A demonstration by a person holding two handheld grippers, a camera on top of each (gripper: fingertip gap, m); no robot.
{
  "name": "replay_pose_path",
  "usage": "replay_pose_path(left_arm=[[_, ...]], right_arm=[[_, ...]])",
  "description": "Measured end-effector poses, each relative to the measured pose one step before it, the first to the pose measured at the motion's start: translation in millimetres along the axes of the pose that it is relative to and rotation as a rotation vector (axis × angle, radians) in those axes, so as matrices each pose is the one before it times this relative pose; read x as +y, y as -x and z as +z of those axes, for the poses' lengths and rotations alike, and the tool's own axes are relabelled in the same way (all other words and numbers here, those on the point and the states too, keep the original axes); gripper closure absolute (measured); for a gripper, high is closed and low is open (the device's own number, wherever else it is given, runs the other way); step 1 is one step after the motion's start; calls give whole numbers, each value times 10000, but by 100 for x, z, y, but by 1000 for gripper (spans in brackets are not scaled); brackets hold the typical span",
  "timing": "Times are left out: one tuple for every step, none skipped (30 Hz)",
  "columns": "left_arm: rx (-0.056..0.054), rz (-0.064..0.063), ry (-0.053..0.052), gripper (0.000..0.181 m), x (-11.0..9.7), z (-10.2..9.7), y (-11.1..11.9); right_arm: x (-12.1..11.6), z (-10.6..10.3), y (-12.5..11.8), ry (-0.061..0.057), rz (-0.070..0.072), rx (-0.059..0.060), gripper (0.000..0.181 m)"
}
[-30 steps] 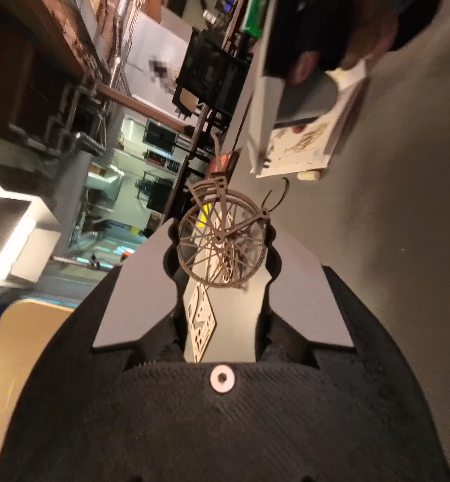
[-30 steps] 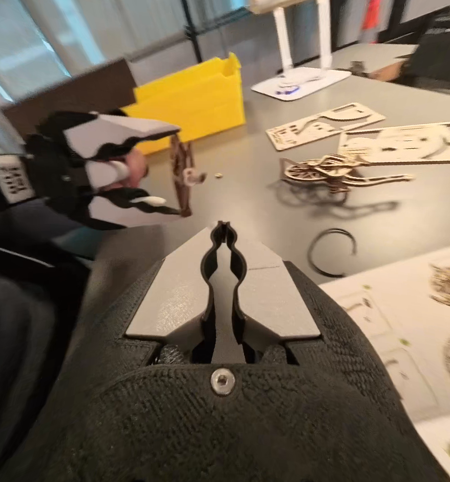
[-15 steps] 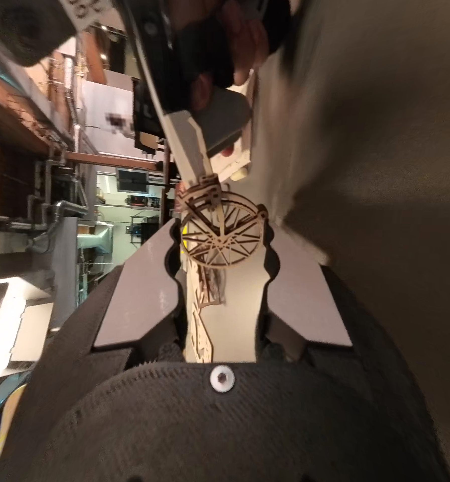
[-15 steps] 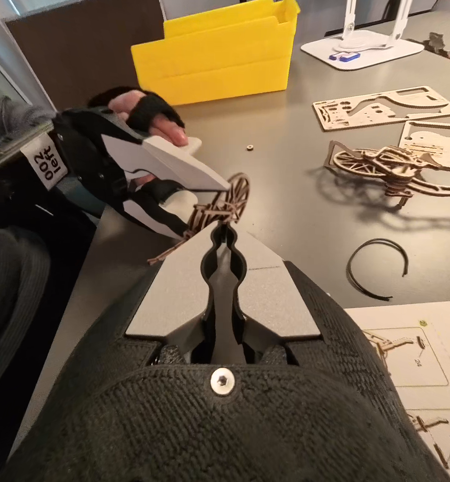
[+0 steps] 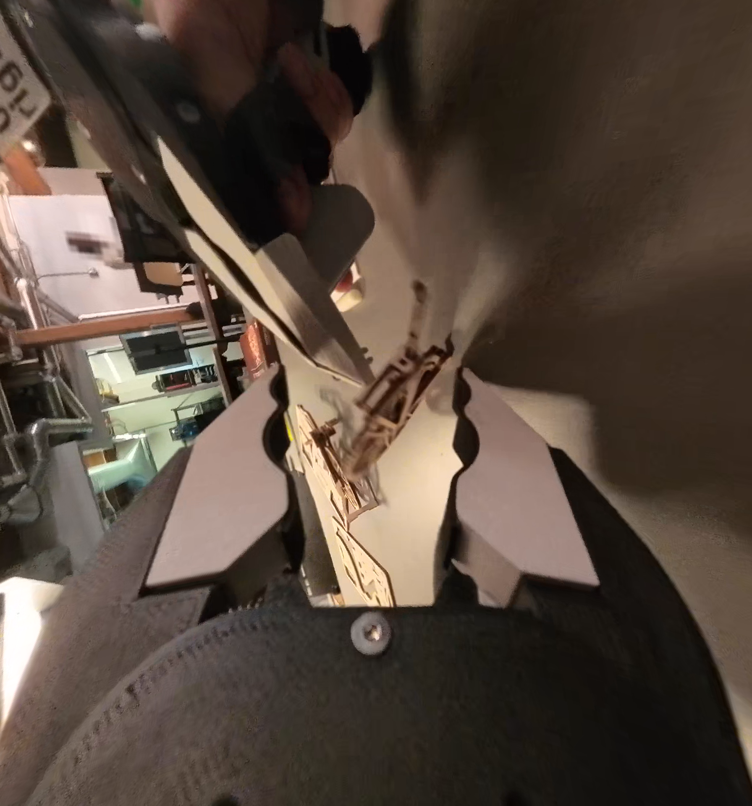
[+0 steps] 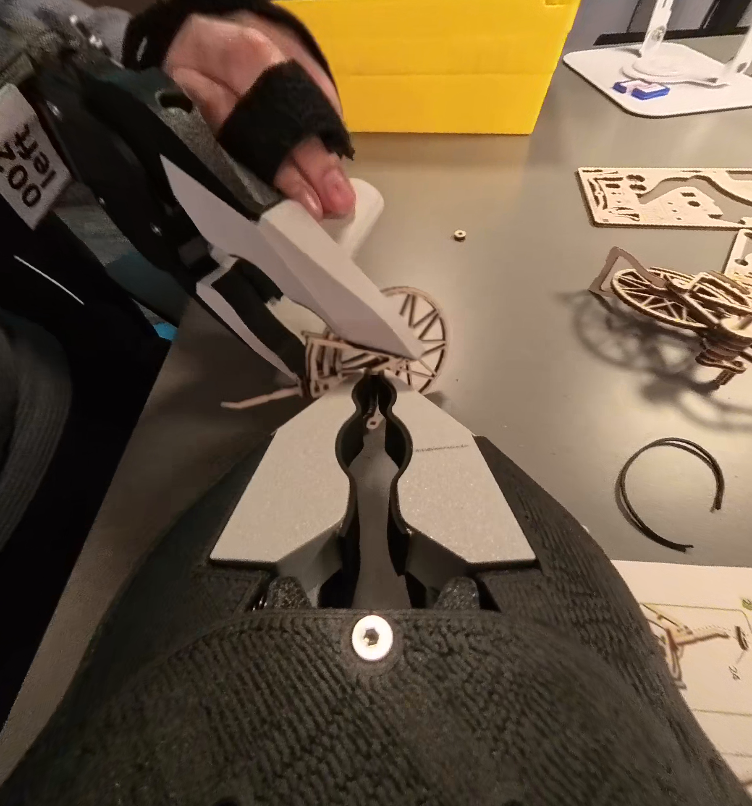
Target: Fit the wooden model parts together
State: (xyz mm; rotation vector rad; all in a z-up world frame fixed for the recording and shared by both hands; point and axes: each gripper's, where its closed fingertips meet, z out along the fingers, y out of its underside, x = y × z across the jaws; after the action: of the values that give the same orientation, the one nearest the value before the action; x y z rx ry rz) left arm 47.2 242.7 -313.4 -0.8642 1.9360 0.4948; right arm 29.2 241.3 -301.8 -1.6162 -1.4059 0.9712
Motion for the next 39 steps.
replay_pose_path(left_arm=[[231, 121, -7, 113, -108, -29, -165], [340, 59, 43, 116, -13, 18, -366], [17, -25, 120, 123, 140, 9, 137], [-124, -26, 100, 141, 213, -43, 315], [-6, -37, 74, 155, 241, -37, 83], [34, -109, 115, 164, 349, 23, -51], [-127, -206, 164, 168, 435, 80, 150], [-111, -188, 207, 170, 515, 90, 116], [-167, -221, 182, 172, 475, 72, 242], [-118, -307, 79, 172, 305, 12, 288], [1, -477, -65, 172, 69, -44, 287], [88, -709, -168, 172, -127, -92, 364], [48, -881, -287, 172, -335, -156, 605], [244, -969, -380, 172, -532, -190, 469], [519, -1058, -384, 172, -650, -184, 217], [713, -1094, -320, 172, -639, -182, 66], [877, -984, -277, 172, -601, -205, -96], [885, -935, -198, 172, -460, -222, -45], [998, -910, -21, 172, -216, -175, -147], [1053, -830, 89, 172, -13, -129, -287], [940, -720, 184, 172, 173, -16, -225], [545, -435, 116, 172, 148, 62, 133], [205, -138, 108, 172, 240, 171, 387], [21, -25, 168, 172, 317, 269, 427], [0, 8, 198, 172, 326, 351, 268], [99, 25, 173, 172, 245, 373, -41], [39, 36, 60, 172, 71, 340, -78], [10, 53, -68, 172, -154, 249, -109], [-3, 55, -81, 172, -182, 151, -121], [-83, 38, -12, 172, -82, 125, 10], [-140, 51, 28, 172, 21, 133, 91], [-117, 61, 79, 171, 150, 163, 65], [-88, 40, 119, 171, 259, 218, 48], [-130, -12, 86, 170, 265, 220, 130], [-75, -43, 60, 169, 258, 203, 61], [-3, -53, -14, 170, 162, 159, -22], [-34, -87, -137, 171, -9, 89, 47], [-10, -127, -198, 172, -111, 37, 42], [95, -166, -208, 172, -168, -7, -49]], right_arm=[[30, 56, 54, 37, -26, -3, 181], [53, 12, 20, 33, 9, -9, 181], [161, 30, -47, 97, 79, 5, 181], [116, -36, -132, 60, 92, 52, 181], [93, -150, -337, 12, 110, 153, 181], [154, -261, -605, 29, 118, 266, 181], [163, -345, -723, 16, 137, 285, 181], [-47, -382, -669, -123, 192, 213, 181], [-345, -420, -525, -283, 225, 133, 181], [-568, -437, -398, -386, 181, 83, 181], [-684, -454, -279, -425, 90, 73, 181], [-775, -481, -292, -454, -18, 141, 181], [-905, -503, -244, -513, -83, 146, 181], [-1007, -496, -60, -563, -58, 32, 181], [-982, -499, -105, -528, 20, 45, 181], [-824, -495, -324, -439, 49, 147, 181], [-684, -485, -397, -366, 63, 157, 181], [-662, -448, -417, -376, 100, 143, 181], [-646, -410, -300, -391, 152, 63, 181], [-595, -316, -131, -365, 212, -52, 181], [-510, -235, -50, -339, 228, -95, 181], [-392, -156, -7, -275, 197, -94, 181], [-223, -87, 67, -164, 160, -120, 181], [-97, -38, 75, -82, 117, -105, 181], [-22, 16, 50, -52, 33, -46, 181], [20, 45, 125, -15, -48, -64, 181], [94, 100, 267, 38, -82, -124, 181], [213, 139, 221, 124, -105, -82, 181], [302, 162, 158, 173, -153, -31, 181], [306, 157, 176, 170, -146, -52, 181], [262, 160, 182, 131, -85, -69, 181], [260, 144, 133, 120, -25, -56, 181], [318, 159, 56, 155, 8, -38, 181], [312, 134, -7, 135, 6, -5, 181], [221, 102, -3, 82, 3, -6, 181], [166, 83, 38, 60, 23, -37, 181], [112, 67, 42, 36, 22, -31, 181], [90, 27, -30, 36, 0, 12, 181], [52, -7, -41, 22, -16, 21, 181]])
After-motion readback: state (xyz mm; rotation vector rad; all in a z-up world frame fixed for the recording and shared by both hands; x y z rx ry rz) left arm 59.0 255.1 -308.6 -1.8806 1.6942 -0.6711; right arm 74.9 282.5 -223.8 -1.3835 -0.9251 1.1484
